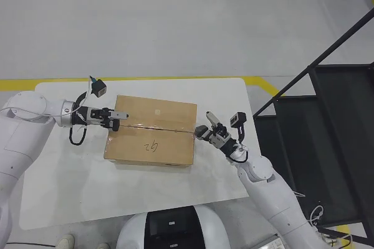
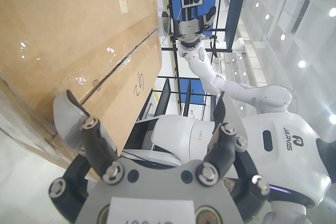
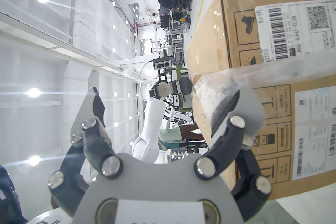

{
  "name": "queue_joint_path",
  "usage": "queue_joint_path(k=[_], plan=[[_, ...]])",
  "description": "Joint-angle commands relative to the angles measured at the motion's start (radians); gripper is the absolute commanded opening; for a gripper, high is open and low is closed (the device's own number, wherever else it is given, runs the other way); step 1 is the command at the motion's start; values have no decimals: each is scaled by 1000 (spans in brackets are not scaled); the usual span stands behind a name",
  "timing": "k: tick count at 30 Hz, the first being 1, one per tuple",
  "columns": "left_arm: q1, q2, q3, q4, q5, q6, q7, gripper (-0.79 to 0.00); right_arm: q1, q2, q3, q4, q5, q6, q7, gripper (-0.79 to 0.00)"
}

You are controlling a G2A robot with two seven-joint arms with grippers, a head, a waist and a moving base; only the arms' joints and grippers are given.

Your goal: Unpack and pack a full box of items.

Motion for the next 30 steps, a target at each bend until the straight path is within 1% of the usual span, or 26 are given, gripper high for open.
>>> queue_joint_path(k=[1, 7, 20, 30], plan=[[0, 0, 0, 0, 0, 0, 0, 0, 10, 0, -4, 0, -24, 13, 6, 0], [0, 0, 0, 0, 0, 0, 0, 0, 44, 0, -20, -1, -106, 54, 19, 0], [0, 0, 0, 0, 0, 0, 0, 0, 125, 2, -62, -11, -274, 145, 85, 0], [0, 0, 0, 0, 0, 0, 0, 0, 171, 0, -85, -17, -300, 192, 135, 0]])
